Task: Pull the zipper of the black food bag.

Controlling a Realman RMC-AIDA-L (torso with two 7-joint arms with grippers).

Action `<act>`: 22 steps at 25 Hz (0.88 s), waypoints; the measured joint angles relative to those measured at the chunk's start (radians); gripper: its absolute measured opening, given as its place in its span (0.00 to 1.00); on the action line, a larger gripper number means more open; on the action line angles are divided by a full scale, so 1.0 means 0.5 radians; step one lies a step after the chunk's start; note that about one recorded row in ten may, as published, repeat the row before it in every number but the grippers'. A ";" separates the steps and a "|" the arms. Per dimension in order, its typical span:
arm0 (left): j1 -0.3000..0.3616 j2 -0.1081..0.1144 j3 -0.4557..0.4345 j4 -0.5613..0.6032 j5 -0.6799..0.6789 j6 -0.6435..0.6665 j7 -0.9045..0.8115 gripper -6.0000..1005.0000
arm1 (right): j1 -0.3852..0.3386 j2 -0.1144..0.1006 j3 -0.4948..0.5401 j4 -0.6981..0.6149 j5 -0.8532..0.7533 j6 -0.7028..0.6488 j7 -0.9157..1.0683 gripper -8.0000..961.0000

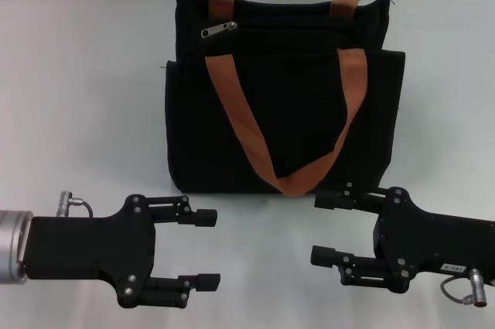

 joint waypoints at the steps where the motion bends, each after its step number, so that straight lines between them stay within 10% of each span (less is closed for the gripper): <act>1: 0.003 -0.001 0.000 0.000 0.000 0.000 0.000 0.72 | 0.002 0.000 0.000 0.000 0.000 0.000 -0.001 0.75; 12: 0.015 -0.010 -0.040 -0.006 -0.012 -0.011 0.017 0.71 | 0.008 0.005 0.005 0.026 0.005 0.000 -0.008 0.75; 22: 0.039 -0.014 -0.645 -0.215 -0.181 -0.043 0.188 0.71 | 0.033 0.004 0.029 0.231 0.105 0.031 -0.181 0.75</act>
